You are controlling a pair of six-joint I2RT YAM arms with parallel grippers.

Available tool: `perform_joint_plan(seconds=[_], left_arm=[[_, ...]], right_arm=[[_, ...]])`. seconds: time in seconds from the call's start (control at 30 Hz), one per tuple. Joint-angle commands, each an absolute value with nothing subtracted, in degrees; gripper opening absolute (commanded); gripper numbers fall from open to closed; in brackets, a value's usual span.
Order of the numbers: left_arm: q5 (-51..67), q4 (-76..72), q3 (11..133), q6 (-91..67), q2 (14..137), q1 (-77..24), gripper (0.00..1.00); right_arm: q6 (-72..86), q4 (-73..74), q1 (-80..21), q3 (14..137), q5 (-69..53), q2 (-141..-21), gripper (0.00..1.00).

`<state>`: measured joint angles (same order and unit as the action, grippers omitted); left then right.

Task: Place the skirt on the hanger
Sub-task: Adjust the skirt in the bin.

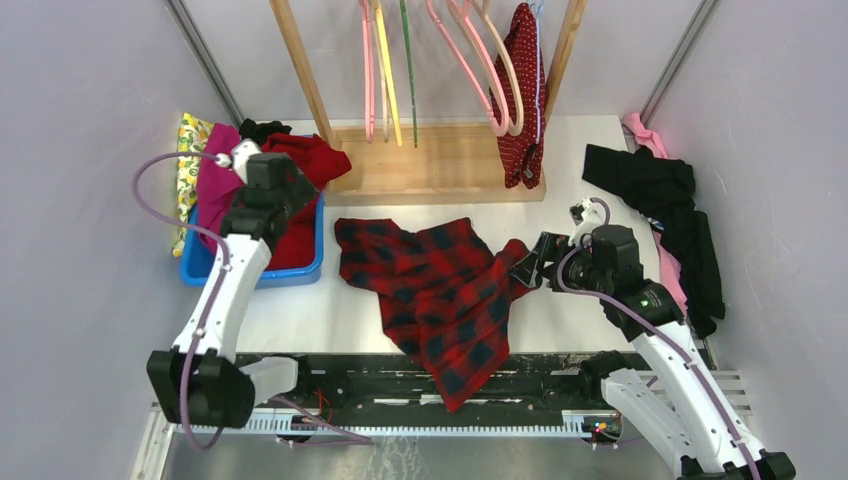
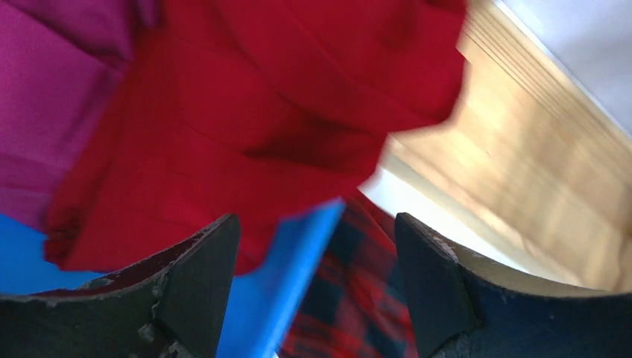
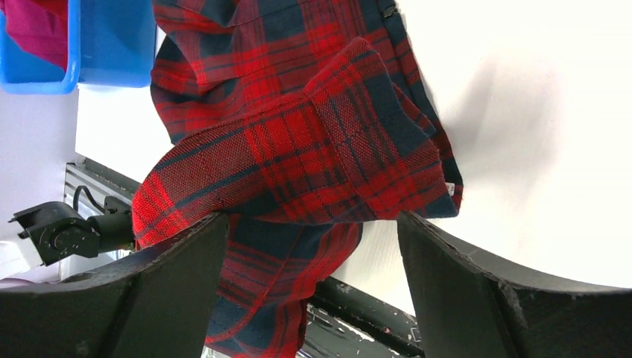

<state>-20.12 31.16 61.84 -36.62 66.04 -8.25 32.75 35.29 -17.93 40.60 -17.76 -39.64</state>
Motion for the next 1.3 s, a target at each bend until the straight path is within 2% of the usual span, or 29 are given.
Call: perform_joint_plan(seconds=[0.0,0.1,0.2,0.33,0.47,0.7,1.27], left_arm=[[-15.20,31.05,66.73,-39.27,71.68,1.68,0.82],[-19.08,34.83,71.19,-38.80,75.00,3.54,0.83],[-25.16,33.61,73.11,-37.13,74.30,4.12,0.93],[-29.36,32.88,78.01,-34.65,76.31,6.83,0.97],[-34.83,34.17,82.58,-34.74,80.09,9.38,0.97],[-39.83,30.24,80.35,-39.66,81.78,15.12,0.98],[-44.10,25.27,82.17,-39.13,90.60,21.22,0.97]], right_arm=[[32.60,31.66,-17.93,43.26,-20.53,-39.88,0.89],[31.56,32.74,-17.93,43.59,-21.02,-39.81,0.89],[31.21,32.68,-17.93,43.54,-22.08,-40.10,0.89],[31.08,31.81,-17.90,43.51,-23.53,-41.59,0.89],[30.01,32.57,-17.93,45.44,-24.31,-43.65,0.89],[27.78,35.80,-17.98,51.58,-25.48,-47.95,0.89],[25.03,37.16,-18.21,53.69,-28.02,-56.12,0.88]])
